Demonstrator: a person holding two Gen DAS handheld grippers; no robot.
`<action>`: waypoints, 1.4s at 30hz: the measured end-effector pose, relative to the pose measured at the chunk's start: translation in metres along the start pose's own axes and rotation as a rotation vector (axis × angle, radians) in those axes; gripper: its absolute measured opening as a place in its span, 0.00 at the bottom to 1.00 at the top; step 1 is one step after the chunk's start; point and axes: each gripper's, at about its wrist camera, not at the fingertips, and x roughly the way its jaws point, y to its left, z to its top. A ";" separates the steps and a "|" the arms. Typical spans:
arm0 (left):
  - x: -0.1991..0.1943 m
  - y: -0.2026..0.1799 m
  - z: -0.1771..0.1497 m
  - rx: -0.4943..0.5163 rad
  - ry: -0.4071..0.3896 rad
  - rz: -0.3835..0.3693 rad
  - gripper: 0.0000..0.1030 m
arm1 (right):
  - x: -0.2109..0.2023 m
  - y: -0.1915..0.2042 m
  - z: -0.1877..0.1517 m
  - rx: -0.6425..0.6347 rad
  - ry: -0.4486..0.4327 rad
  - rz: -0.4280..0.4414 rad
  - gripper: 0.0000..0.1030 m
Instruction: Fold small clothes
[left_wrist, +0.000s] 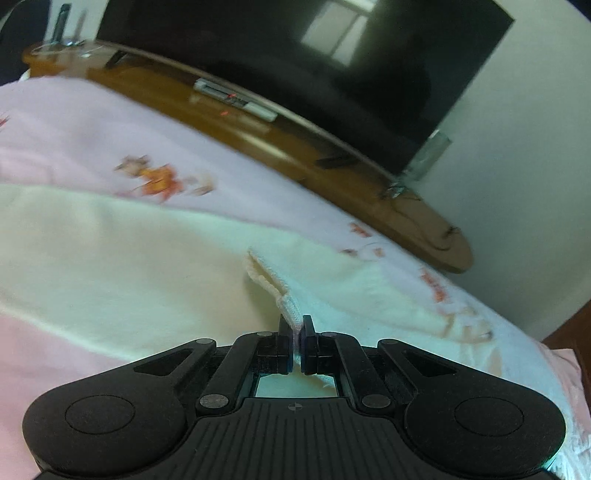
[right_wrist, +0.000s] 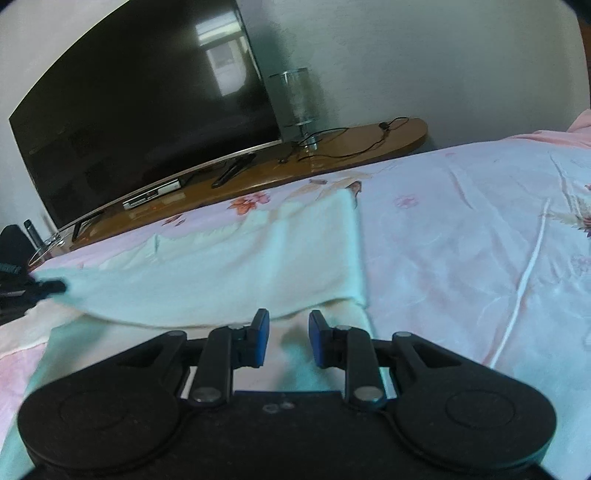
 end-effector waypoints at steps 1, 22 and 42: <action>0.002 0.006 -0.002 -0.012 0.015 -0.002 0.03 | 0.001 -0.001 0.000 -0.001 -0.001 -0.011 0.24; 0.008 0.008 -0.014 -0.024 0.046 -0.056 0.03 | 0.037 -0.019 0.021 -0.005 0.036 -0.019 0.10; 0.006 0.012 -0.014 -0.040 0.000 0.007 0.38 | 0.062 -0.045 0.037 0.043 0.066 0.019 0.08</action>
